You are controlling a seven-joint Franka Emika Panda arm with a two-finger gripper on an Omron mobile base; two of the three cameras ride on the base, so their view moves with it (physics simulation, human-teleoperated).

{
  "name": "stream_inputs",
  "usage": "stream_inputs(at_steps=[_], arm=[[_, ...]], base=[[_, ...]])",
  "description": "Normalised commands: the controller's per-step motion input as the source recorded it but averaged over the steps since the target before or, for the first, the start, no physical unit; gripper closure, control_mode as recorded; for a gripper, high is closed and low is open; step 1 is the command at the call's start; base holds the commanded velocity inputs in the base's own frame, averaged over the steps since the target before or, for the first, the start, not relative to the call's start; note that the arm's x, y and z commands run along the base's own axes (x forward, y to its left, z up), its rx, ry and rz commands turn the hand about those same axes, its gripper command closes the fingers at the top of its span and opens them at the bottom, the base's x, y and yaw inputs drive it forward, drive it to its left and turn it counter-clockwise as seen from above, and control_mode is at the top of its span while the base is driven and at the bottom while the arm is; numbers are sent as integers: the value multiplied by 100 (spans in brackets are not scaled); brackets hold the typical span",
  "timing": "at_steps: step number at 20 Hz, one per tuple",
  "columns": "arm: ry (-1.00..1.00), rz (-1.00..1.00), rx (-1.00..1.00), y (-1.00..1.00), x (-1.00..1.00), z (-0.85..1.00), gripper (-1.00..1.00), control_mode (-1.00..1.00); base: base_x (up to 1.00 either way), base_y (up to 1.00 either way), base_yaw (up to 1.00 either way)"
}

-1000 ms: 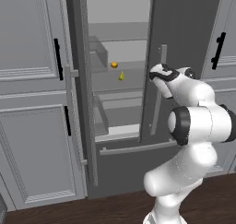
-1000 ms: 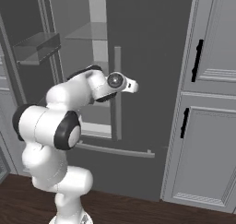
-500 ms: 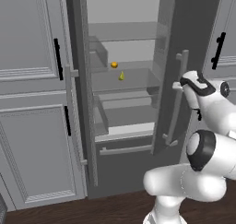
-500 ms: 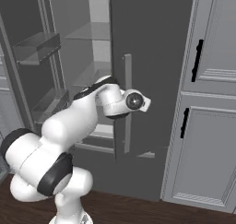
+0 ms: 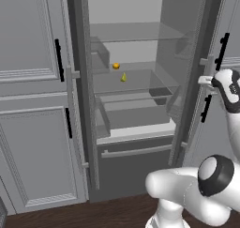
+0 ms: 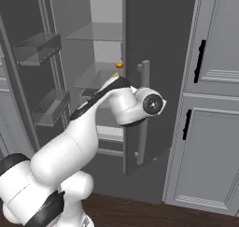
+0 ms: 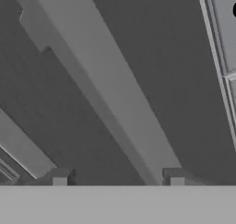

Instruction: Grab a lemon wedge from the fridge and one ice cube from the ice bowl, and put them in the glass of lemonade.

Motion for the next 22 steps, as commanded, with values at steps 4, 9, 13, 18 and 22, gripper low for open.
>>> stream_inputs(at_steps=[4,9,13,18,22], arm=[[15,2,-37,27,-63,36,-100,-100],[21,15,-63,94,-36,0,-100,-100],[7,10,-60,100,-8,0,-100,-100],[3,10,-45,93,7,-12,-100,-100],[21,7,-32,51,54,-26,-100,-100]], base=[[0,0,0],[0,0,0],[0,0,0],[0,0,0],[0,0,0]])
